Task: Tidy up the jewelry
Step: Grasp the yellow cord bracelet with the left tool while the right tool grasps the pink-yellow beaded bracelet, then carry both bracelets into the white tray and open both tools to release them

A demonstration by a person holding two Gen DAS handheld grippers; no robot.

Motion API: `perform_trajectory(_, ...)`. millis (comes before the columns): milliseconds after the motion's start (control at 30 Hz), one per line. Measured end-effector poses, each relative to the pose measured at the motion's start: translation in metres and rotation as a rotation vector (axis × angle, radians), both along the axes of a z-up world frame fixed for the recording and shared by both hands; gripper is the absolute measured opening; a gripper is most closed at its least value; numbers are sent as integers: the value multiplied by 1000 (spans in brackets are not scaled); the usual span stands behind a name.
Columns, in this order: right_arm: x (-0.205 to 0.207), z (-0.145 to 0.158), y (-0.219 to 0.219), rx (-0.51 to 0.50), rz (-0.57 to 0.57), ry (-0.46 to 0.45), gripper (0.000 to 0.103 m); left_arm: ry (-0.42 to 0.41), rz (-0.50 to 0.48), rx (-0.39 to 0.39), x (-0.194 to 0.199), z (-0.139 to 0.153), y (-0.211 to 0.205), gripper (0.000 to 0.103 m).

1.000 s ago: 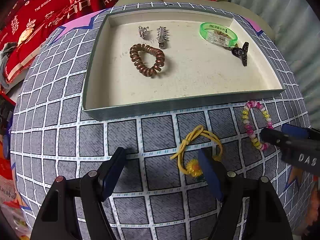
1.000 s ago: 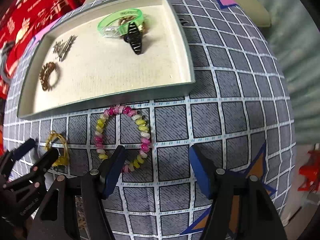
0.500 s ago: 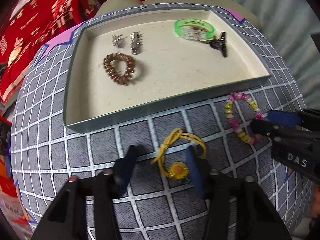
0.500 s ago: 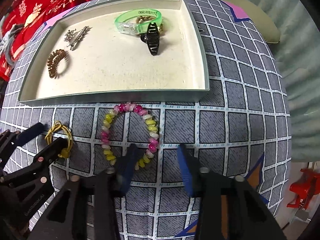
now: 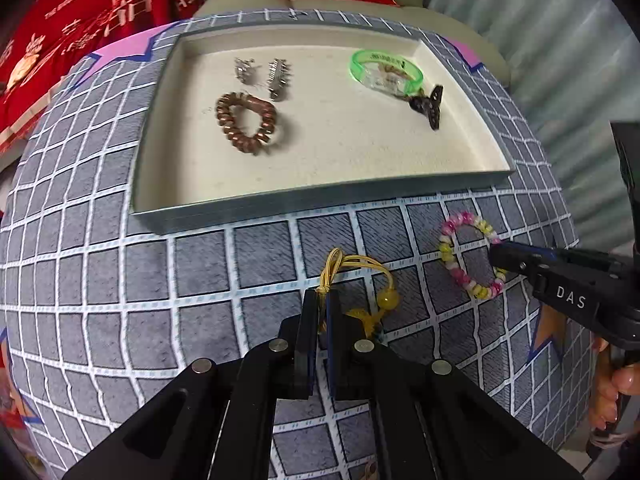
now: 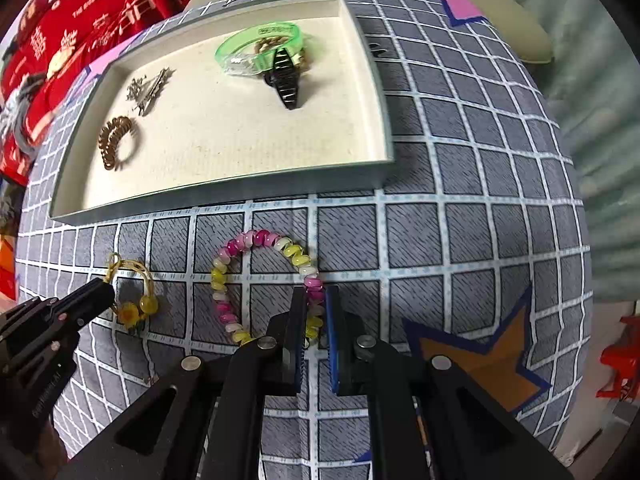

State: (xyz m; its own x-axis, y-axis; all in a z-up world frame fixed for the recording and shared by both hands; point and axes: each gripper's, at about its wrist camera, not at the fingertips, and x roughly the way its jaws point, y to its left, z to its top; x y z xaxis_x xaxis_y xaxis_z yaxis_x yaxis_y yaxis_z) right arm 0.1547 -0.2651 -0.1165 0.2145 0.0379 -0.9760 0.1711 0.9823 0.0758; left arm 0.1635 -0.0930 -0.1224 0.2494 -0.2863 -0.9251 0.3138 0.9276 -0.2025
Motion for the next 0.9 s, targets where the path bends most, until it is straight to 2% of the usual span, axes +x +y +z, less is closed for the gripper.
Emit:
perform_trajectory(267,-14,22,-17,50,-29,-28,10,-27,20,-29,-4,21,17,14)
perform_trajectory(533,-24,34,-42,95,-47,-60,10,-61,32,-61,-2,42,16,14)
perform_trajectory(900,-8,59,-45,131,-51,-113,10,-110,63,-107,11,70,23,14)
